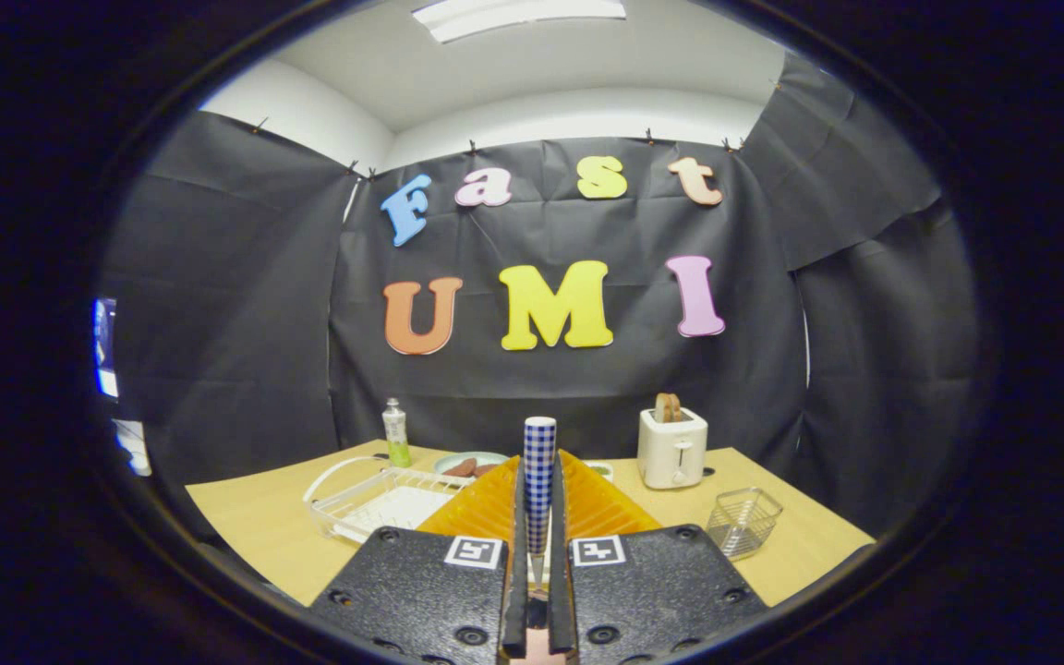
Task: Take the plate from the dish rack, then take the spoon from the basket and place it into the plate.
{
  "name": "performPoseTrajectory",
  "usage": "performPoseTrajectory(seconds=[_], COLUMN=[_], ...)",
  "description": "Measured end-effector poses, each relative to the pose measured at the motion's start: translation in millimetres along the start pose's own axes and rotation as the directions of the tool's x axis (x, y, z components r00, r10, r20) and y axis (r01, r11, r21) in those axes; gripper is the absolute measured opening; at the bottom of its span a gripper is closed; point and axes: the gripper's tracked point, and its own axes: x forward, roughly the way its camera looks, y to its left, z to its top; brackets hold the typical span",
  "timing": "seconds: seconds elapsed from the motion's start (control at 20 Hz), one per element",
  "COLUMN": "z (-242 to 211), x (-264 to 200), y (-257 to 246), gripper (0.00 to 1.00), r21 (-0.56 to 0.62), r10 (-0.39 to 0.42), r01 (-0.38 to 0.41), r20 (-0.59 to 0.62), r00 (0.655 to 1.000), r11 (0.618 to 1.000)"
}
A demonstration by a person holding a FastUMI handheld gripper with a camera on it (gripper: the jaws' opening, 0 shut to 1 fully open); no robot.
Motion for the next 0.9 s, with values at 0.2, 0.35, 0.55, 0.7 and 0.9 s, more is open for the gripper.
performPoseTrajectory(seconds=[0.2,0.35,0.55,0.7,0.9], z=[-29.0,-53.9,-82.0,-86.1,-87.2], x=[2.0,5.9,4.5,-6.2,-18.3], y=[34.5,56.5,73.9,65.1,55.7], gripper=[0.16,0.18,0.19,0.20,0.23], r21=[0.054,0.063,0.071,0.056,0.026], r10=[-0.001,-0.007,0.000,-0.031,-0.061], r01=[0.001,0.007,0.004,0.033,0.062], r20=[0.014,-0.003,-0.052,-0.028,-0.024], r00=[1.000,1.000,0.999,0.999,0.998], r11=[0.999,0.998,0.997,0.998,0.998])
